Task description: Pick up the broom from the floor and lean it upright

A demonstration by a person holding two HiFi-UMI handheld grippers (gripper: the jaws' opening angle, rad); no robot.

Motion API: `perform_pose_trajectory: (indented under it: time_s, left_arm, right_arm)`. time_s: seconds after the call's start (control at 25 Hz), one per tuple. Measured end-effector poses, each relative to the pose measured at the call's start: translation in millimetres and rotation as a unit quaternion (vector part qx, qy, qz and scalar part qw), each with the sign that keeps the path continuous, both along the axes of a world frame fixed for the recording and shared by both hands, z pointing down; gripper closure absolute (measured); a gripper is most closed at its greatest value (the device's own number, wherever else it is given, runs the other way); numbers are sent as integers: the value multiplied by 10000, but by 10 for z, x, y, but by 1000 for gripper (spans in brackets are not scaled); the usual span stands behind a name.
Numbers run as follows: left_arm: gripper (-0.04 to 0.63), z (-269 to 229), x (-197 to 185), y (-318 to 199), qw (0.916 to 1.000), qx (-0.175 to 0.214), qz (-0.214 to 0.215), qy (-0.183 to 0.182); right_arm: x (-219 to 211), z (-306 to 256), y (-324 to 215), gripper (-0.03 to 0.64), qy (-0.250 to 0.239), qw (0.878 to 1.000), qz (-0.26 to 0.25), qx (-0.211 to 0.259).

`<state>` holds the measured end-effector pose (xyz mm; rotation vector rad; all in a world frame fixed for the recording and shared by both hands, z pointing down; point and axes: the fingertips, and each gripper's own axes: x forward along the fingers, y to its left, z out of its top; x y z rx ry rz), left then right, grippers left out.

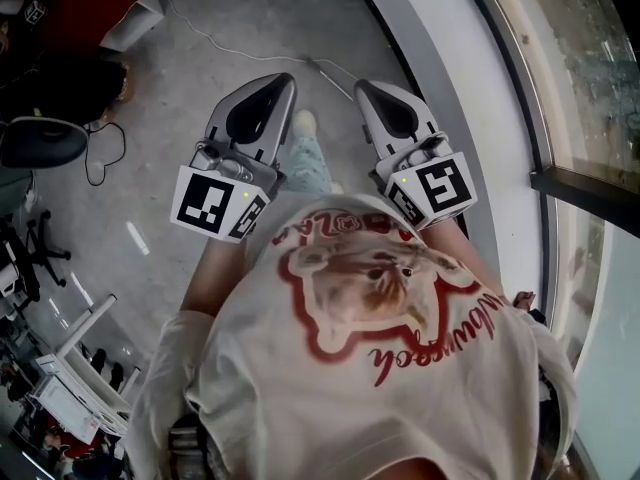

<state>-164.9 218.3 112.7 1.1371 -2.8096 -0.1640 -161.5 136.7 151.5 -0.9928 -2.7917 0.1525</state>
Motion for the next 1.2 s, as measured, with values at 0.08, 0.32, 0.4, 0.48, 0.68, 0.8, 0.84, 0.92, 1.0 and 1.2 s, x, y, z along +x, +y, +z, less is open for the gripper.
perform_pose_trajectory:
  time_s: [0.08,0.32,0.4,0.48,0.68,0.8,0.84,0.92,1.0,1.2]
  left_arm:
    - [571,38,-278,4,10000,-5,81,25]
    - [571,81,-1155,55,9996,-24,286,9]
    - [572,133,-1406,95,9995,-35,313,54]
    - [571,197,-1633,134,9994,-30,320,127]
    - [571,373,-2074,109,9989,22,393,240]
    - [571,520,-2232,39,9988,12,378,307]
    - [571,585,-2278,20,9989,19,330,342]
    - [571,757,-2394,1,9990,61,180,400]
    - [572,985,-2525,-7,9988,77,10,483]
    - [571,1517,-2772,-9,9975,47,-317,629]
  right_arm:
    - [-256,29,0,592,27,10000,86,23]
    - [-1150,39,92,592,-25,9996,289,62]
    - [-1422,50,134,592,-33,9994,348,45]
    - [-1652,85,178,592,-23,9993,369,42]
    - [-2108,211,234,592,-6,9990,445,20]
    - [-2265,362,201,592,81,9988,475,60]
    - [-2303,432,174,592,149,9987,479,85]
    - [-2399,597,105,592,285,9984,470,158]
    - [-2484,812,25,592,426,9978,416,281]
    - [-2684,1412,-76,592,625,9967,195,482]
